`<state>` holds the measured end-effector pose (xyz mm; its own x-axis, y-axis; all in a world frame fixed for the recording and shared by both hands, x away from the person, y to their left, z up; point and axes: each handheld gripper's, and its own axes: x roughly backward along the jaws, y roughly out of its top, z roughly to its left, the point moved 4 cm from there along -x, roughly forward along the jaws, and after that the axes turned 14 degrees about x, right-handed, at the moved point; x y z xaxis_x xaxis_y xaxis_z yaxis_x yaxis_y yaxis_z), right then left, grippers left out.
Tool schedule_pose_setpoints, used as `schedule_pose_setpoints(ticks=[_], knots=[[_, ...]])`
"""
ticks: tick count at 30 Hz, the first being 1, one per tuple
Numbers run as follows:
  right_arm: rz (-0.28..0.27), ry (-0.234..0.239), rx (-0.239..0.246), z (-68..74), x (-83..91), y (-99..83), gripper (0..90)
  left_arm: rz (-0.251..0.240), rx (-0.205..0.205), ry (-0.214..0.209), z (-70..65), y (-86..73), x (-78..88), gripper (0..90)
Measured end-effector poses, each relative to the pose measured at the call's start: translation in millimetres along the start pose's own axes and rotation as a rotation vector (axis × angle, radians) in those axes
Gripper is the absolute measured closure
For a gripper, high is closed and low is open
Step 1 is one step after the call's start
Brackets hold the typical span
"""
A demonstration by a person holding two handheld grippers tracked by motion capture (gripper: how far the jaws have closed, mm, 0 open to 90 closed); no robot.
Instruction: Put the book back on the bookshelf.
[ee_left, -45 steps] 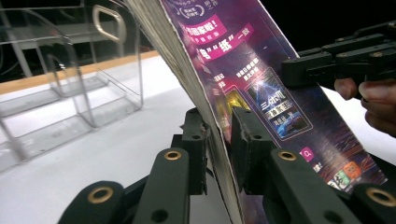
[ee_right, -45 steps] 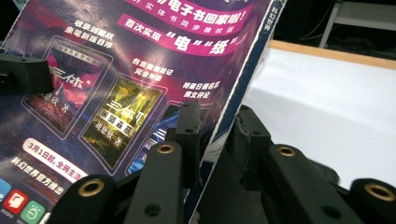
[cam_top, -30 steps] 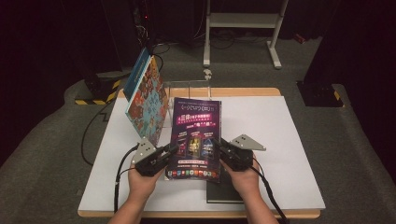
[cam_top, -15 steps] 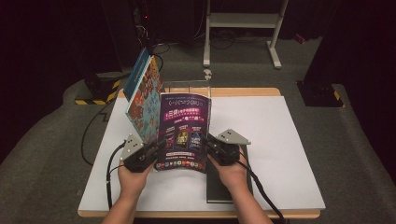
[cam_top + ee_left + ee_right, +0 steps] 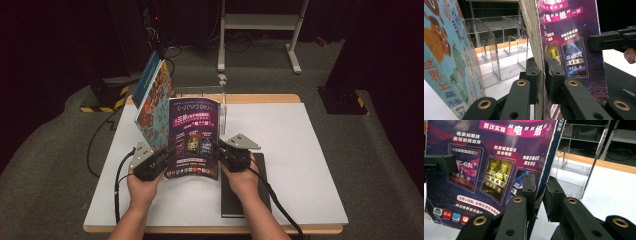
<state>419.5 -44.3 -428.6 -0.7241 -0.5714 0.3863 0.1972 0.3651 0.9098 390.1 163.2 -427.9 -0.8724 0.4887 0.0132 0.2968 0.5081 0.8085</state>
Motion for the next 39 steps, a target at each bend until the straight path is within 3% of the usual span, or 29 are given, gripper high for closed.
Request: schedule_pose_setpoints(ticks=[13, 19, 39], knots=[[0.020, -0.020, 0.017, -2.6, -10.6, 2.1, 79.8, -0.005, -0.012, 0.011, 8.7, -2.1, -8.2, 81.2], [0.034, -0.026, 0.024, -2.2, -13.5, -2.2, 79.8, 0.014, -0.022, 0.022, 12.4, -7.9, -10.2, 81.0], [0.011, -0.021, 0.021, 1.1, -5.1, -8.7, 79.9, 0.023, -0.012, 0.019, 14.6, -10.8, -3.2, 79.7]])
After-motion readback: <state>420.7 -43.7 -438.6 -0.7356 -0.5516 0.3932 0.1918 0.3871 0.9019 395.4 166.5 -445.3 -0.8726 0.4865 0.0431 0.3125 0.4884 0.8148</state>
